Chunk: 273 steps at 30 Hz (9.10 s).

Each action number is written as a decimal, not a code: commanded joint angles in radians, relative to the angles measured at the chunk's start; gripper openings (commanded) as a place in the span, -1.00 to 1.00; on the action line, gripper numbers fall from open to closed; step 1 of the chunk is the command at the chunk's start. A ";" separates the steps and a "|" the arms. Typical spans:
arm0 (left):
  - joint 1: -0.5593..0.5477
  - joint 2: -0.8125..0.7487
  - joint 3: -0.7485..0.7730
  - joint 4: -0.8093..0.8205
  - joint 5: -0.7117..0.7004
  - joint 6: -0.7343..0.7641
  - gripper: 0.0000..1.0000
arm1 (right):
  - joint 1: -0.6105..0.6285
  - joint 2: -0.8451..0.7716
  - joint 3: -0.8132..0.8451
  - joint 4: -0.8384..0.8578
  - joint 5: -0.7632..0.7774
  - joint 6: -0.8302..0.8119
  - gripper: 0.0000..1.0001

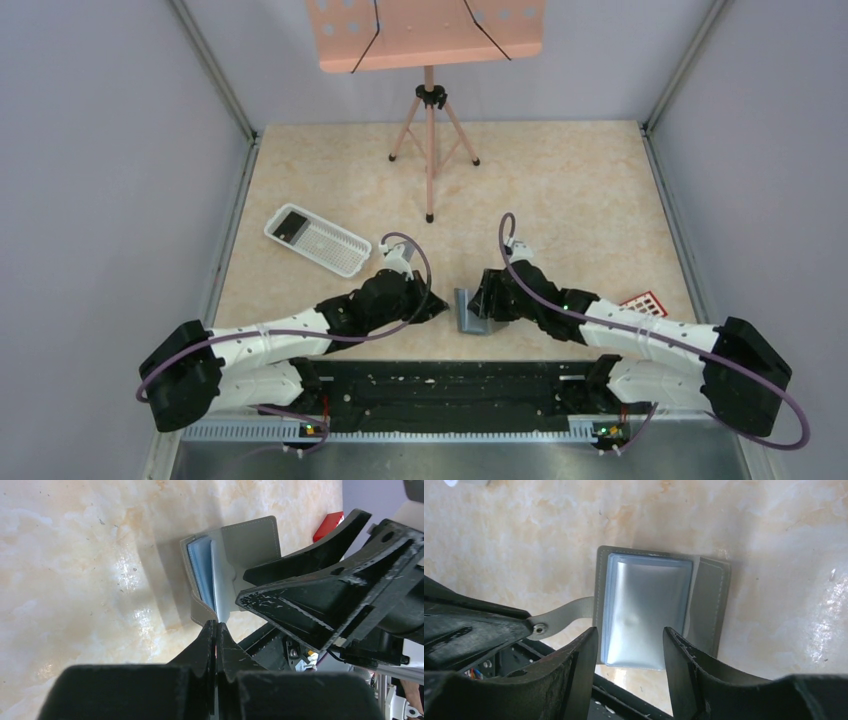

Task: Take the credit cards out of the card holder
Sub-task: Open the card holder at the center of the board.

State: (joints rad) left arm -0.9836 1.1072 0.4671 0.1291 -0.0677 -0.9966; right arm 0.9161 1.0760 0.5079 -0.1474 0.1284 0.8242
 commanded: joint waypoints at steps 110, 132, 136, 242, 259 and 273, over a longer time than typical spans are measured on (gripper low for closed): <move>-0.003 -0.043 -0.027 0.106 0.012 0.007 -1.00 | -0.042 0.045 -0.066 0.170 -0.063 -0.065 -0.15; -0.003 -0.040 -0.009 0.083 0.009 0.021 -1.00 | -0.040 0.096 -0.065 0.188 -0.070 -0.075 0.17; -0.002 -0.036 -0.002 0.073 0.006 0.027 -1.00 | -0.040 0.102 -0.066 0.189 -0.075 -0.076 0.15; -0.002 0.007 0.022 0.072 0.001 0.020 -1.00 | -0.040 0.066 -0.101 0.264 -0.143 -0.062 0.24; -0.003 0.004 0.020 0.067 -0.004 0.022 -1.00 | -0.037 0.147 -0.111 0.264 -0.100 -0.072 0.05; -0.002 -0.003 0.017 0.058 -0.012 0.027 -1.00 | -0.037 0.016 -0.112 0.137 -0.007 -0.083 0.03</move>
State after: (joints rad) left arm -0.9836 1.1156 0.4572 0.1501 -0.0689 -0.9707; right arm 0.8749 1.1500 0.3985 0.0357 0.0563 0.7589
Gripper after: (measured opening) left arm 0.010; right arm 0.510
